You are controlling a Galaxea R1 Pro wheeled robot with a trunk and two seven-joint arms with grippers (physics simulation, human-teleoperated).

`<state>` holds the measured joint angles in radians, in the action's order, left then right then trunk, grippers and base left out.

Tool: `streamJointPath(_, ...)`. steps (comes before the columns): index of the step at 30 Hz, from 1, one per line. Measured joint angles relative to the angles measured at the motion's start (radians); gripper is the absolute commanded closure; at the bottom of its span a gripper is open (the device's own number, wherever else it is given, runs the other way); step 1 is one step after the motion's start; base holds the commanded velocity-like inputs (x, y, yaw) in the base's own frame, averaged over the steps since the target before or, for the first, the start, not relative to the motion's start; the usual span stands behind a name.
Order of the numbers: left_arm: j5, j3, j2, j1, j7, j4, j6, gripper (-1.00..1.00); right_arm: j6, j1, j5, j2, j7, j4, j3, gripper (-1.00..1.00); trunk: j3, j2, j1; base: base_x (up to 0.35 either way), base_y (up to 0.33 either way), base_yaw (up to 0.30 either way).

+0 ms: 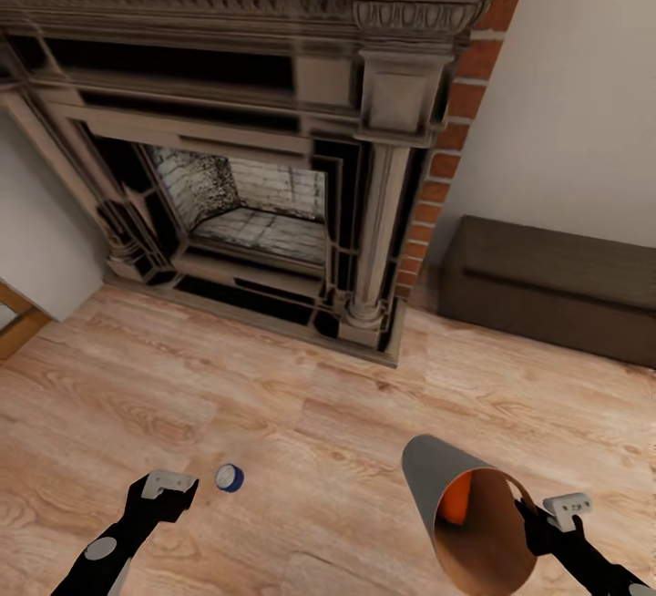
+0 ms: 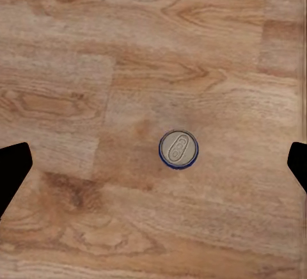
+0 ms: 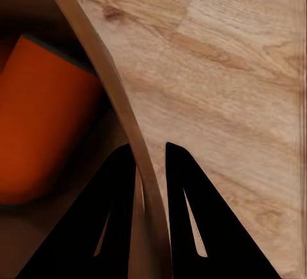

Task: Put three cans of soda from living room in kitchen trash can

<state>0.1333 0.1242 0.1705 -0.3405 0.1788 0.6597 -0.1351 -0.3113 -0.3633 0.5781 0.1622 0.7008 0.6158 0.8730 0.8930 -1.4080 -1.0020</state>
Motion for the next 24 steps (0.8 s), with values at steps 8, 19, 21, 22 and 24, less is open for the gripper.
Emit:
streamJointPath(8,0.002,0.0,0.0,0.0,-0.004,0.0,0.002,-1.0,0.002,0.0,0.001,-0.001,0.001,0.0,0.002,1.0,0.0,0.0,0.0,0.284,-0.143,-0.247)
streamJointPath(19,-0.003,0.001,0.0,0.0,-0.002,0.0,0.0,-1.0,0.002,0.0,0.0,-0.001,0.002,0.0,0.002,1.0,0.0,0.0,0.0,0.152,-0.034,-0.251)
streamJointPath(21,-0.002,0.001,0.001,0.0,0.0,0.0,0.0,-1.0,0.003,0.0,0.0,-0.001,0.002,0.0,0.003,1.0,0.0,0.0,0.0,0.011,0.253,-0.251)
streamJointPath(22,-0.002,0.0,0.001,0.0,0.0,0.0,0.0,-1.0,0.002,0.0,0.0,-0.001,0.002,0.0,0.003,1.0,0.0,0.0,0.0,0.006,0.283,-0.251)
streamJointPath(24,0.0,-0.001,0.001,0.0,0.001,0.0,0.0,-1.0,0.003,0.0,0.001,0.0,0.002,0.0,0.003,1.0,0.0,0.0,0.0,0.004,0.299,-0.251)
